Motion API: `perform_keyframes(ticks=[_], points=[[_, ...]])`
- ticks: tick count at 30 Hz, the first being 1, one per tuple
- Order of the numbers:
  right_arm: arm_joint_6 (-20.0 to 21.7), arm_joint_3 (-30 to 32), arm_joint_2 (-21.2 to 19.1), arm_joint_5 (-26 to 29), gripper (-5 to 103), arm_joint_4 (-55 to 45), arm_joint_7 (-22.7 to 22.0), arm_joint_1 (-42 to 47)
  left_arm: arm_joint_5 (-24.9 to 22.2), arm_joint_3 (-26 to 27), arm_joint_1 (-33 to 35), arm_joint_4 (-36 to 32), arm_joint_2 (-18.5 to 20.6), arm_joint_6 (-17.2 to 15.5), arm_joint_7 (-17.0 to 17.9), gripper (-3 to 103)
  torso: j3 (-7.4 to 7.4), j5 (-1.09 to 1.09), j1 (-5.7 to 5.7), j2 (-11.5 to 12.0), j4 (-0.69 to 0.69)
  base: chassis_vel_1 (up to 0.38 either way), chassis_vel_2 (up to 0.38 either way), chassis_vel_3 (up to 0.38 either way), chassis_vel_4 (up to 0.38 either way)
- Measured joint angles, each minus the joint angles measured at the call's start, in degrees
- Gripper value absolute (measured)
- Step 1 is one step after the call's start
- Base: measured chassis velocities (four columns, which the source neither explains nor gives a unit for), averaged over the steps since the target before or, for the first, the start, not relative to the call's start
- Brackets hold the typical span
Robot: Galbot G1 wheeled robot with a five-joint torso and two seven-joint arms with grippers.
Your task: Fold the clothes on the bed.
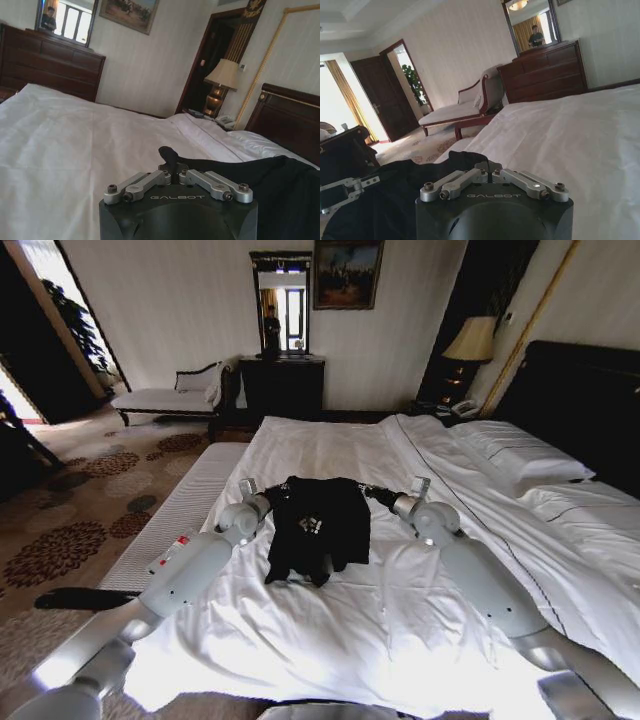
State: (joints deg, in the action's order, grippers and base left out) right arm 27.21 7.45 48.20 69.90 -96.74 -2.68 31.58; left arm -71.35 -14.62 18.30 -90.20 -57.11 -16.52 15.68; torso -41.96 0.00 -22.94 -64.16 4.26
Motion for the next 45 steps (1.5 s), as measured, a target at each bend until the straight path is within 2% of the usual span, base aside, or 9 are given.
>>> perform_keyframes(ticks=[4,10,15,17,24,29,32,37,45], points=[[0.2,-0.3,-3.4,4.0,0,-2.3,-1.7,-5.0,-3.6,-3.1,-7.1,-0.8,0.9,-0.4,0.9,2,0.0,-0.01,0.0,0.0,-0.01,0.0,0.0,0.0,0.0],[0.6,-0.7,-7.2,7.8,0,-2.2,-2.5,-12.0,-5.4,-6.0,-14.9,-0.6,1.3,-0.5,2.4,2,0.0,-0.02,-0.01,0.0,-0.01,0.0,0.0,0.0,0.0],[1.1,-1.3,-13.5,13.2,0,-3.5,-4.1,-19.0,-8.5,-8.3,-25.1,-1.0,2.2,-0.8,3.2,2,0.0,0.0,0.0,0.0,0.0,0.0,0.0,0.0,0.0],[1.1,-1.3,-14.2,13.9,0,-3.8,-4.5,-19.6,-8.7,-8.7,-26.2,-0.9,2.2,-0.9,3.3,2,0.0,-0.01,0.0,0.0,0.0,0.0,0.0,0.0,0.0],[1.6,-1.8,-21.1,21.6,0,-4.2,-6.8,-27.4,-12.6,-11.2,-35.9,0.5,0.8,-1.8,3.4,2,0.01,0.0,0.0,0.0,0.02,0.0,0.0,0.0,0.0],[2.1,-6.3,-22.4,24.3,0,-1.7,-7.1,-35.2,-15.1,-12.0,-41.0,1.8,0.0,-1.9,3.9,2,0.0,0.0,0.0,0.0,0.01,0.0,0.0,0.0,0.0],[2.6,-11.0,-22.3,26.4,0,0.8,-7.7,-43.5,-18.0,-13.1,-47.1,3.2,-0.2,-2.5,3.8,2,0.0,-0.02,0.0,0.0,-0.01,0.0,0.0,0.0,0.0],[2.8,-16.0,-22.2,26.7,0,2.9,-7.1,-50.0,-21.7,-14.7,-53.3,4.3,0.7,-3.0,3.2,2,0.0,-0.02,0.01,0.0,-0.02,0.0,0.0,0.0,0.0],[3.1,-18.6,-22.5,27.3,0,1.6,-6.9,-52.6,-24.6,-16.2,-56.2,1.8,4.6,-3.3,3.0,2,0.0,-0.01,0.01,0.0,0.0,0.0,0.0,0.0,0.0]])
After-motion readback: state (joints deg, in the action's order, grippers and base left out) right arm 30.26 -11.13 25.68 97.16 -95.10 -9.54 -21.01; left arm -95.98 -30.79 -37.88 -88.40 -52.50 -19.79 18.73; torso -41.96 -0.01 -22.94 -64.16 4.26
